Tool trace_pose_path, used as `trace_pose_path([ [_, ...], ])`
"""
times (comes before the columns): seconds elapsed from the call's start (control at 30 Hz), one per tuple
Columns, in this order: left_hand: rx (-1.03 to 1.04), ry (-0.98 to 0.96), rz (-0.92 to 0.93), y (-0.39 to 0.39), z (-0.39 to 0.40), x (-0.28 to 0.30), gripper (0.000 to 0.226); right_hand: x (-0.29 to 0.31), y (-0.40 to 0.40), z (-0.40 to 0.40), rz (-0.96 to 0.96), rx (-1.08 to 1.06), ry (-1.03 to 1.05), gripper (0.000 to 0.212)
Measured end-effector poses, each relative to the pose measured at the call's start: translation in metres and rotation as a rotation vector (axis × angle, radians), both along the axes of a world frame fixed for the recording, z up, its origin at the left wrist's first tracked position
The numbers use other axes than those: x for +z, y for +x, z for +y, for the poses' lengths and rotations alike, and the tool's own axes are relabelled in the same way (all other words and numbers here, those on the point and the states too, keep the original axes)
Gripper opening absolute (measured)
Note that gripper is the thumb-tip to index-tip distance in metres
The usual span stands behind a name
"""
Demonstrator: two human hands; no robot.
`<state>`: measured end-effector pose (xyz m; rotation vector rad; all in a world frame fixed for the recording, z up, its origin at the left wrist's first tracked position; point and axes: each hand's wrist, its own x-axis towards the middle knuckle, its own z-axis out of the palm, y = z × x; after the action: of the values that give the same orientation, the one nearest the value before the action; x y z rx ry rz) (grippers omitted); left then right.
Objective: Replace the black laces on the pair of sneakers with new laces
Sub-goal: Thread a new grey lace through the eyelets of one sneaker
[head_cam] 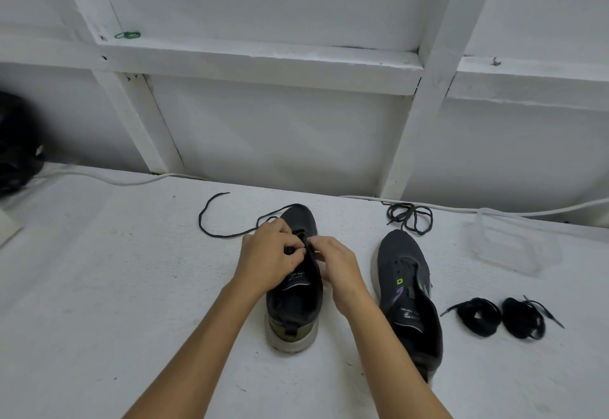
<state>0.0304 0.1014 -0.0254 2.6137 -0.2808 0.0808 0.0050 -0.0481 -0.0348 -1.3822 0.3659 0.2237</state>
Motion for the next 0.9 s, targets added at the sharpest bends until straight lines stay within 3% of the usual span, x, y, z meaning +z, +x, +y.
trace_pose_path([
  [0.13,0.051,-0.020,-0.006,-0.005,0.002,-0.002,0.013,0.009,0.006,0.001,-0.061,-0.061,0.188,0.023],
  [0.27,0.084,-0.053,0.006,-0.005,0.001,-0.005,0.010,0.023,0.015,-0.005,-0.106,-0.463,0.362,0.023],
  [0.37,0.100,-0.132,0.015,-0.005,0.001,-0.007,0.010,0.015,0.017,-0.010,0.074,-0.698,0.319,0.020],
  [0.47,0.105,-0.161,0.005,-0.008,-0.002,-0.008,0.010,-0.001,0.010,-0.004,0.341,-0.610,0.388,0.032],
  [0.57,0.118,-0.172,0.009,-0.009,-0.002,-0.008,0.010,-0.007,0.005,0.004,0.441,-0.410,0.292,0.022],
  [0.7,0.127,-0.225,0.020,-0.010,0.001,-0.006,0.009,-0.009,-0.006,0.006,0.326,-0.316,0.138,0.046],
  [0.8,0.137,-0.254,0.057,-0.012,0.003,-0.005,0.006,-0.013,-0.022,0.007,0.183,-0.264,0.155,0.054],
  [0.9,0.161,-0.444,0.138,-0.014,0.007,0.005,0.009,-0.015,-0.039,0.011,0.032,-0.154,0.101,0.057],
])
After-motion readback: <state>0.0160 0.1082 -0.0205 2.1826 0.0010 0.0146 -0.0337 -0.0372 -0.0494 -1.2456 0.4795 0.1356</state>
